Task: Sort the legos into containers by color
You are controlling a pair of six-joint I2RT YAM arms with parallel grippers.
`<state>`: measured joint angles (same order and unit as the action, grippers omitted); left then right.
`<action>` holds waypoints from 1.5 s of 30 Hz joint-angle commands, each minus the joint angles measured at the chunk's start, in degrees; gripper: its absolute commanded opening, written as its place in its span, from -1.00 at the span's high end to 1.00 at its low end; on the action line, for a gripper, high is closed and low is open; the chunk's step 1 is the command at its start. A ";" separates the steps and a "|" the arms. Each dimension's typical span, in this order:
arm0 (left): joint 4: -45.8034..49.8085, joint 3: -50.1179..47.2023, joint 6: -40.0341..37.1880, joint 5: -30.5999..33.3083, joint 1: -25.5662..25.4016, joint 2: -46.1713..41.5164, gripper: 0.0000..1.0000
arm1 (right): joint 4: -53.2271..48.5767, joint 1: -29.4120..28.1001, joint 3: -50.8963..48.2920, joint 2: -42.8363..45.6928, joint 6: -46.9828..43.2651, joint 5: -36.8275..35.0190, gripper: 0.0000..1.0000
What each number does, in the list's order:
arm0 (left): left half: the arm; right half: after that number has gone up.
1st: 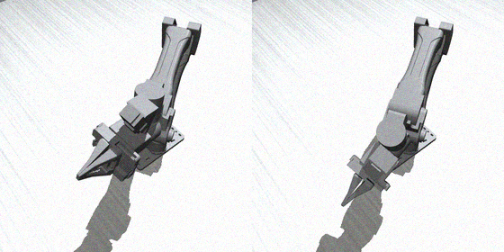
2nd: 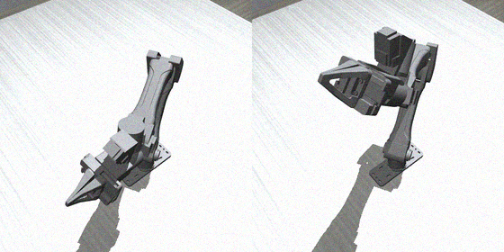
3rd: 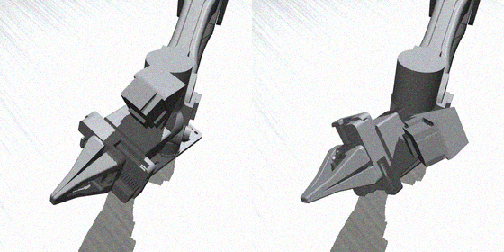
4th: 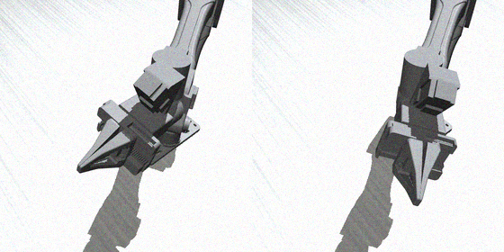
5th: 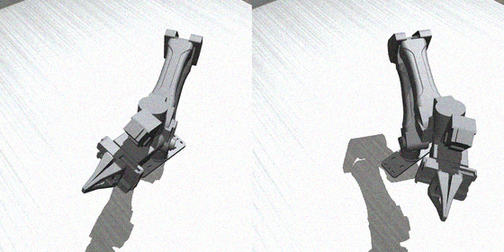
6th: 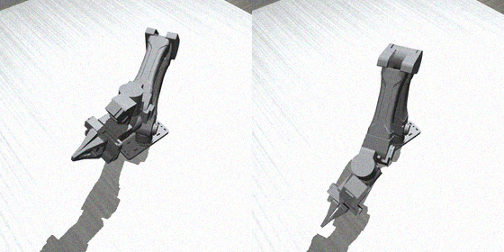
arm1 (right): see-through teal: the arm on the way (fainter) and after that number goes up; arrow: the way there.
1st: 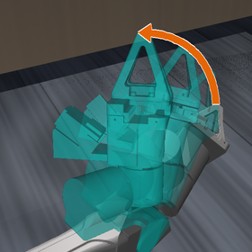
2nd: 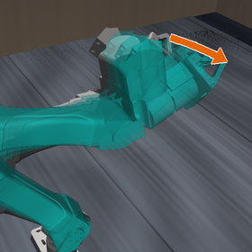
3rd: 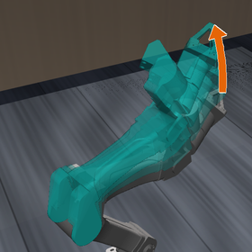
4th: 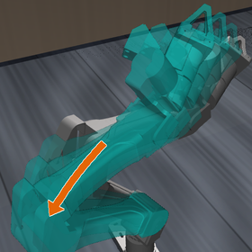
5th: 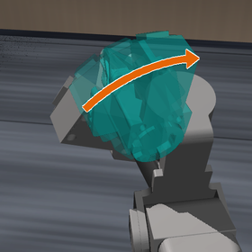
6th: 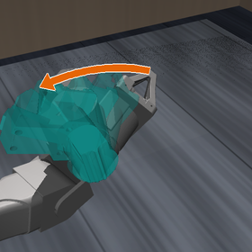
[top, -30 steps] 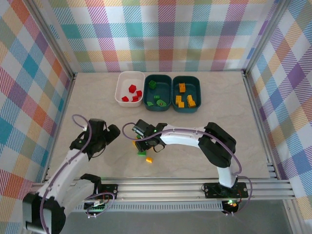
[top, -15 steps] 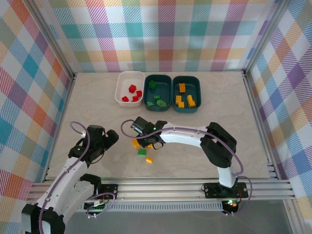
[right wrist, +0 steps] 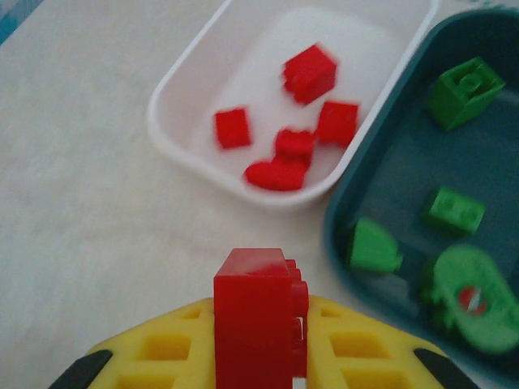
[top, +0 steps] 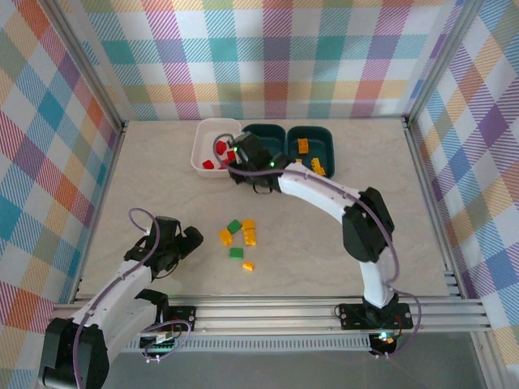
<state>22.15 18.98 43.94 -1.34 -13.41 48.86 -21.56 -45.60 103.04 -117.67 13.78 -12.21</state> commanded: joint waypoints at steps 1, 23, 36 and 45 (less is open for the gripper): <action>0.28 -0.17 -0.94 -2.86 -0.48 0.13 -0.90 | -0.21 2.34 8.90 -7.00 -2.15 7.04 0.60; -0.31 7.51 -3.34 -10.96 -0.74 11.80 -0.89 | -12.75 4.09 27.74 -13.47 -3.66 6.60 -0.17; -2.23 7.91 1.13 -6.48 -0.75 10.95 -0.88 | -8.79 -9.60 -27.24 15.34 9.00 0.44 -0.31; -2.72 7.86 2.02 -6.56 -0.85 11.33 -0.88 | -10.14 -12.40 -26.48 7.56 13.20 1.63 -0.36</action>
<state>19.64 25.76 45.45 -7.05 -13.74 59.83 -31.22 -57.93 75.46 -107.72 24.40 -11.27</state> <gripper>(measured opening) 0.942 0.685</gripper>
